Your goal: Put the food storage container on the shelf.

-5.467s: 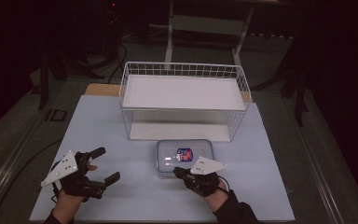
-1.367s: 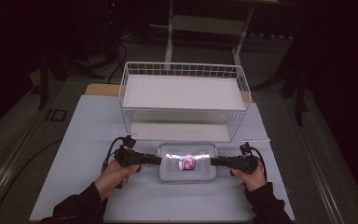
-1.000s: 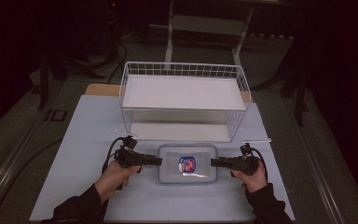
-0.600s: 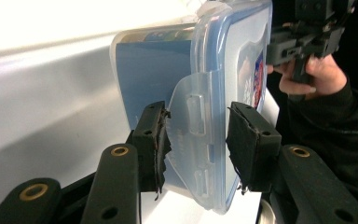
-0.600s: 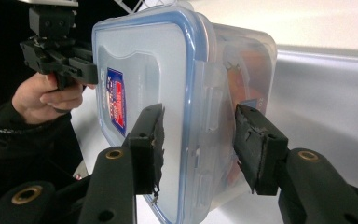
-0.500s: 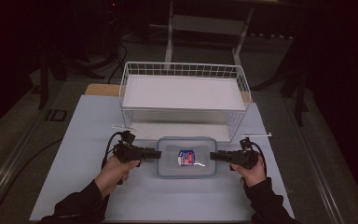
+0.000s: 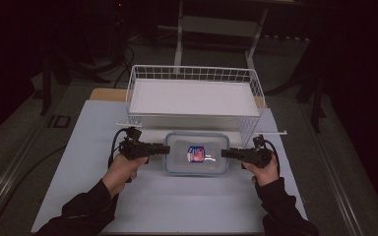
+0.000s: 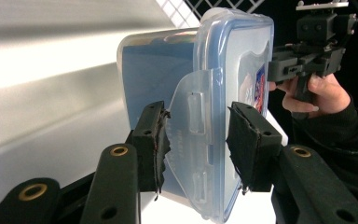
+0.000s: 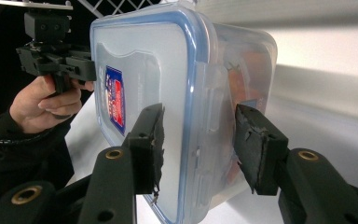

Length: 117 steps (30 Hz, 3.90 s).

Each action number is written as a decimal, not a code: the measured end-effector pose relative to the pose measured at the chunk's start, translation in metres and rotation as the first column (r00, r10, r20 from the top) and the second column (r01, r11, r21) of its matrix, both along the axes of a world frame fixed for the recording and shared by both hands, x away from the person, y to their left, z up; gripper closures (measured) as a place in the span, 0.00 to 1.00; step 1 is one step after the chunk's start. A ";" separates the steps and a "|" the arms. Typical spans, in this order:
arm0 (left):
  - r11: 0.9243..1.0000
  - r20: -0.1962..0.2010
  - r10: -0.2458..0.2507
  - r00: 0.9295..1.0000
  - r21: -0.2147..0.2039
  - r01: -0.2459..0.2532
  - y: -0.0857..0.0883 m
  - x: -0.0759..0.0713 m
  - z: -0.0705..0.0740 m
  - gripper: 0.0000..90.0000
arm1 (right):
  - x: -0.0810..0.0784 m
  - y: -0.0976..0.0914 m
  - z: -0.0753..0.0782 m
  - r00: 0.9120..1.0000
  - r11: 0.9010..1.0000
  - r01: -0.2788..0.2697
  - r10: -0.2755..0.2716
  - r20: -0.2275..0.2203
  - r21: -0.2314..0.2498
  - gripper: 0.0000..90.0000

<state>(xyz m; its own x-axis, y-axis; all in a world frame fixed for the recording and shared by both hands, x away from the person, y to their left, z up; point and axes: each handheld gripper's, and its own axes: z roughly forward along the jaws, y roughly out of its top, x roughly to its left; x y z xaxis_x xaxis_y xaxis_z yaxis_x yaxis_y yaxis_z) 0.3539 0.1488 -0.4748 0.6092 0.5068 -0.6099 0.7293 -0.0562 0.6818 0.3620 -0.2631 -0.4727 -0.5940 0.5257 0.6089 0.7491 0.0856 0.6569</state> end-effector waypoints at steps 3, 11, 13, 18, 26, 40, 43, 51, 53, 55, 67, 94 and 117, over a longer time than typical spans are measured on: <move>1.000 0.011 0.004 1.000 0.000 -0.004 0.000 0.004 0.001 0.64 | 0.008 0.000 0.003 1.000 1.000 0.003 -0.003 0.012 -0.002 0.60; 0.999 0.027 0.037 0.999 0.021 -0.037 -0.006 0.017 -0.008 0.63 | 0.028 0.001 0.002 0.999 0.999 0.017 -0.016 0.037 -0.031 0.59; 0.999 0.038 0.046 0.998 0.026 -0.047 -0.009 0.016 -0.010 0.62 | 0.031 0.000 0.000 0.999 0.999 0.020 -0.019 0.043 -0.029 0.59; 0.997 0.084 0.067 0.994 0.042 -0.071 -0.016 0.019 -0.016 0.62 | 0.036 -0.002 -0.004 0.996 0.999 0.034 -0.031 0.079 -0.042 0.58; 0.991 0.160 0.090 0.983 0.088 -0.105 -0.022 0.019 -0.018 0.60 | 0.038 -0.001 -0.010 0.988 0.997 0.060 -0.052 0.147 -0.051 0.57; 0.987 0.201 0.140 0.969 0.051 -0.153 -0.017 0.035 -0.033 0.58 | 0.047 0.007 -0.022 0.979 0.994 0.094 -0.083 0.185 -0.051 0.56; 0.986 0.230 0.151 0.961 0.040 -0.164 -0.018 0.035 -0.033 0.58 | 0.047 0.008 -0.021 0.978 0.994 0.101 -0.089 0.190 -0.051 0.55; 0.969 0.278 0.223 0.934 0.044 -0.244 -0.022 0.039 -0.040 0.55 | 0.046 0.019 -0.023 0.956 0.975 0.187 -0.152 0.249 -0.123 0.52; 0.966 0.301 0.224 0.927 0.057 -0.252 -0.023 0.040 -0.039 0.54 | 0.046 0.020 -0.023 0.953 0.970 0.211 -0.176 0.247 -0.123 0.48; 0.965 0.298 0.229 0.927 0.059 -0.257 -0.023 0.041 -0.039 0.53 | 0.046 0.020 -0.023 0.949 0.966 0.225 -0.187 0.255 -0.127 0.47; 0.941 0.325 0.267 0.907 0.114 -0.318 -0.030 0.041 -0.034 0.48 | 0.035 0.029 -0.015 0.905 0.944 0.288 -0.215 0.367 -0.159 0.37; 0.988 0.339 0.086 0.937 0.090 -0.123 -0.009 -0.041 -0.017 0.01 | -0.028 0.048 -0.008 0.907 0.960 0.198 -0.103 0.408 -0.197 0.38; 0.977 0.408 0.069 0.910 0.156 -0.144 -0.006 -0.069 -0.020 0.01 | -0.016 0.097 -0.029 0.944 0.939 0.056 0.062 0.325 -0.340 1.00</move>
